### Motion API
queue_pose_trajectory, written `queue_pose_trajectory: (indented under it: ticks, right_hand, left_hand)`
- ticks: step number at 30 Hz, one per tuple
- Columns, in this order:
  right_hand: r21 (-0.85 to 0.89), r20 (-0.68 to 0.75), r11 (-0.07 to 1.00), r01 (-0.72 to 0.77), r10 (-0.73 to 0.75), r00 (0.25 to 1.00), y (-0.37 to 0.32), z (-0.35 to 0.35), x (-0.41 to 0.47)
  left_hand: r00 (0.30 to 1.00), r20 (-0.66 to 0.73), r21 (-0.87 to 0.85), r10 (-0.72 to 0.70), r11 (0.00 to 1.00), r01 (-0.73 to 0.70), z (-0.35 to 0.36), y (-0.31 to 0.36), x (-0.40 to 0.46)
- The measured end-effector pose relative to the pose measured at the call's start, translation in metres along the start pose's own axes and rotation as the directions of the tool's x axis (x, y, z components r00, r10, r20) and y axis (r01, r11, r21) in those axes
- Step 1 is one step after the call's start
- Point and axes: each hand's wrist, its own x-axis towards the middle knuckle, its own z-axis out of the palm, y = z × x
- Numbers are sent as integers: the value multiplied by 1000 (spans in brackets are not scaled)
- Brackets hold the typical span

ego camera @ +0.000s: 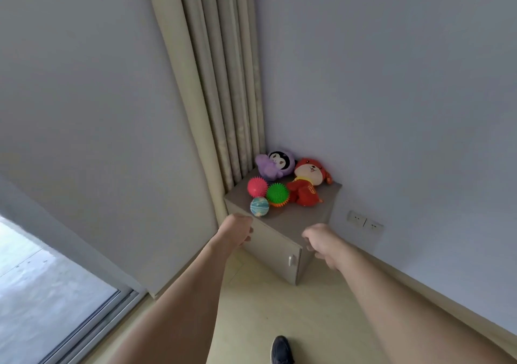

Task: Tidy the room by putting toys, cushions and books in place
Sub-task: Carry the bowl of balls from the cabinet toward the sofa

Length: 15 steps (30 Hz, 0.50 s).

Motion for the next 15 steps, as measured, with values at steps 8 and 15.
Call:
queue_pose_trajectory:
  ticks: [8, 15]
  right_hand:
    - [202, -9, 968, -146, 151, 988, -68, -14, 112]
    - [273, 46, 907, -321, 322, 946, -67, -4, 191]
  left_hand:
    - [999, 3, -7, -39, 999, 39, 7, 64, 123]
    - [967, 36, 10, -251, 968, 250, 8, 48, 183]
